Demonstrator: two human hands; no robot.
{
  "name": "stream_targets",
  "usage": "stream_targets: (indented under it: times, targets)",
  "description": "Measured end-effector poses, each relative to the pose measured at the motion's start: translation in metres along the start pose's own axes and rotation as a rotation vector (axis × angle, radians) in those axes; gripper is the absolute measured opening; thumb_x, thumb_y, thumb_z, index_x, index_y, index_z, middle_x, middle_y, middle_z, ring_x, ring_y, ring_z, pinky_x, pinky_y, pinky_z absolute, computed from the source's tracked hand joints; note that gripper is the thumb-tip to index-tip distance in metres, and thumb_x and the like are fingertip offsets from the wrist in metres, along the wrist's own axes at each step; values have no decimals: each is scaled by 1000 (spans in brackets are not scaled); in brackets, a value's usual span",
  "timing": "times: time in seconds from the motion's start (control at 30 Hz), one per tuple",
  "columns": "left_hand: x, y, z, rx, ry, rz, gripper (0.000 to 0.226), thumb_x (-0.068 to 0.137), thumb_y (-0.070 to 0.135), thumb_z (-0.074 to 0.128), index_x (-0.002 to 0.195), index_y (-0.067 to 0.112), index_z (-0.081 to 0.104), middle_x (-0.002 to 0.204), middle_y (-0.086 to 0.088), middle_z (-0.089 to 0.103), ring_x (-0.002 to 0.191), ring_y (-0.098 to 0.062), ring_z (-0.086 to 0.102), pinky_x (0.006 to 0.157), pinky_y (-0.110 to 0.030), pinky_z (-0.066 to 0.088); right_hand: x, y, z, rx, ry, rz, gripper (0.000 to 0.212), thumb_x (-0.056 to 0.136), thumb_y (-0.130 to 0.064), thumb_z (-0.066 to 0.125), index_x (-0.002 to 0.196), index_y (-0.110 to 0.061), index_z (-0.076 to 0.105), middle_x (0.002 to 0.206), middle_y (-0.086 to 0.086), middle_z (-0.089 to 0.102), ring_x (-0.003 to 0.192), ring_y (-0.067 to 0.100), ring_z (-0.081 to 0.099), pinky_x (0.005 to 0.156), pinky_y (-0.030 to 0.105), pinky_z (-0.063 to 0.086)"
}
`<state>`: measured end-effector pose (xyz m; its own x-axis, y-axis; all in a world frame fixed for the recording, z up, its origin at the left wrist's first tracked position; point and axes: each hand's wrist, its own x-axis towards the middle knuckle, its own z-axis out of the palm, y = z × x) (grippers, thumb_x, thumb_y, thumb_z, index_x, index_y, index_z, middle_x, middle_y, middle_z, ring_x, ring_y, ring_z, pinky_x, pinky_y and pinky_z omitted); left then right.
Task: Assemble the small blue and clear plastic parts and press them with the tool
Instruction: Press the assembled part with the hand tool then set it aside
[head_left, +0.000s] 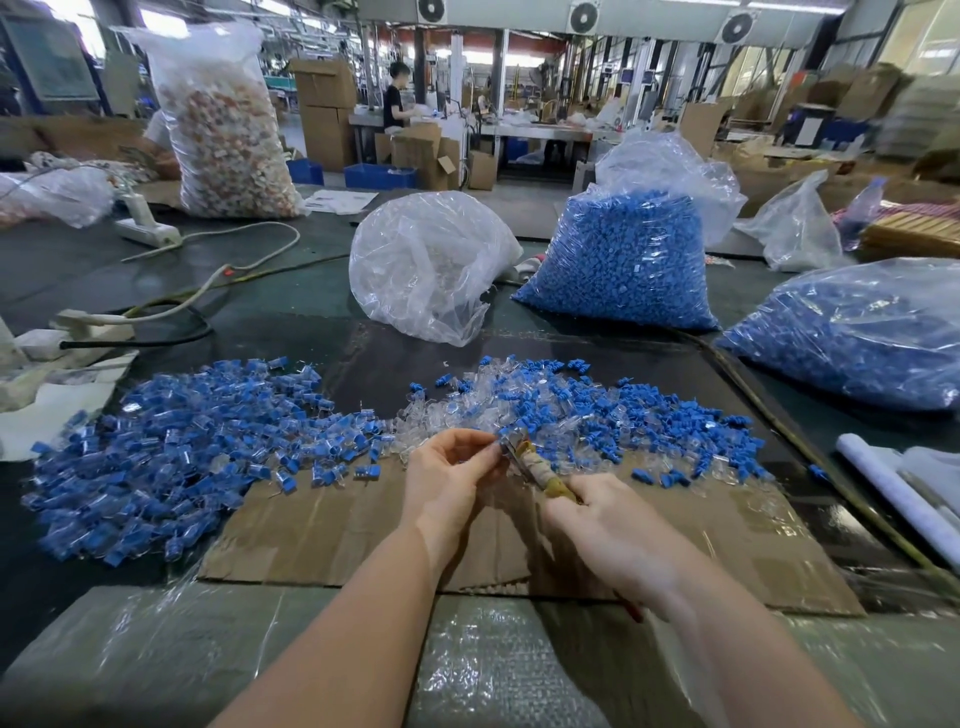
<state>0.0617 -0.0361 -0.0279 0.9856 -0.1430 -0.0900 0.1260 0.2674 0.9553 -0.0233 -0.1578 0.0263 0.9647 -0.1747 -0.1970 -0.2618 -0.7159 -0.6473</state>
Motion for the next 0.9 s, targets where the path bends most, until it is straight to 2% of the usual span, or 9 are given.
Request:
stream_targets:
  times: [0.07,0.27,0.33,0.43,0.63,0.9]
  targets:
    - [1,-1,1,10,5,3,13,81,-6,64,81,6,65,76,-13,67,61,-13,66,54,-23,53,-1,-2,-2,59,-40,22,21,90,-24,47,71,-16,47,83,11,59,74,23,55,66,36,42]
    - [4,-1,1,9,30,-26,10,80,-5,65,83,4,65,79,-13,67,64,-13,68,56,-21,54,-3,-3,-9,116,-127,-5,28,92,-16,46,65,-19,44,68,-3,49,59,8,46,46,15,34]
    - [4,-1,1,21,34,-42,9,80,-4,65,84,4,65,83,-15,68,68,-16,68,60,-24,56,-2,-3,-11,98,-133,-23,28,93,-17,45,65,-19,43,70,-4,47,61,7,44,44,12,33]
    - [3,2,1,17,40,-67,8,81,-4,64,85,3,64,83,-15,67,67,-16,67,59,-24,56,-4,-5,-14,79,-159,-32,26,95,-20,43,69,-20,44,75,-6,47,66,4,43,49,6,33]
    - [1,5,3,57,43,-79,7,82,-4,63,85,2,63,77,-12,67,58,-13,67,51,-20,54,-6,-7,-15,55,-164,-23,28,96,-22,42,68,-19,41,73,-4,44,61,8,41,55,24,31]
    - [0,5,1,128,17,-59,6,83,1,63,88,5,63,81,-12,67,59,-9,67,52,-17,51,-7,-11,-20,41,-200,-6,23,95,-21,44,72,-18,46,75,-4,46,64,9,44,55,22,33]
